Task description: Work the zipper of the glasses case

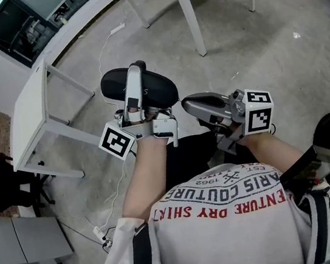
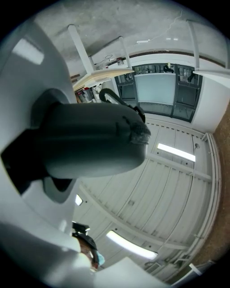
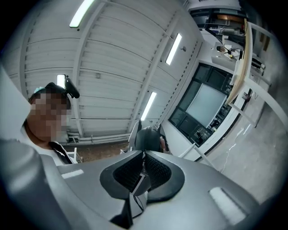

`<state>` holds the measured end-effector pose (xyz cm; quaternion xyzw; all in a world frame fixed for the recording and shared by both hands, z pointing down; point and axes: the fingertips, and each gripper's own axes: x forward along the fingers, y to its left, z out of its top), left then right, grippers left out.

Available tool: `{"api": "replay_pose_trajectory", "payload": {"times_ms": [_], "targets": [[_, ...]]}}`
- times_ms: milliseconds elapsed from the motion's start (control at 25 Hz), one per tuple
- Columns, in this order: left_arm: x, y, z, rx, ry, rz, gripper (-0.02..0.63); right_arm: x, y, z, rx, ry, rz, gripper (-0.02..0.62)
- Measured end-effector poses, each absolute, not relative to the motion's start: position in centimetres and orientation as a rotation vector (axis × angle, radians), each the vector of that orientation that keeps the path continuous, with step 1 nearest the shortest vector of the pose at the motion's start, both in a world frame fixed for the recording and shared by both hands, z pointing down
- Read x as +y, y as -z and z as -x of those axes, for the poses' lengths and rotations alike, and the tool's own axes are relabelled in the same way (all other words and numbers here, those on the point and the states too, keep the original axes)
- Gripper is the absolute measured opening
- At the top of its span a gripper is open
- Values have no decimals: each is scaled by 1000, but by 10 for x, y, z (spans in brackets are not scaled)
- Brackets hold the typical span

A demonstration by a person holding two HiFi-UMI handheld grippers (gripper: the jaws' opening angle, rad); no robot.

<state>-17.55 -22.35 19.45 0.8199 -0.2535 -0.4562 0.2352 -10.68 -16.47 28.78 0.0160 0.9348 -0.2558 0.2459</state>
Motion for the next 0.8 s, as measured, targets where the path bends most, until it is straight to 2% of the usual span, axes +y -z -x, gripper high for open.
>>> {"api": "replay_pose_trajectory", "payload": {"times_ms": [560,680,800], "targets": [[-231,-202,174,-672,1280,-2183,250,-162,-296,115,2602,710,-62,17],[-224,-200,171,-722,1185,-2301,250,-157,-299,118,2676,650,-56,22],[-221,-209,168,-913,932,-2498,250,-157,-308,118,2808,556,-13,77]]}}
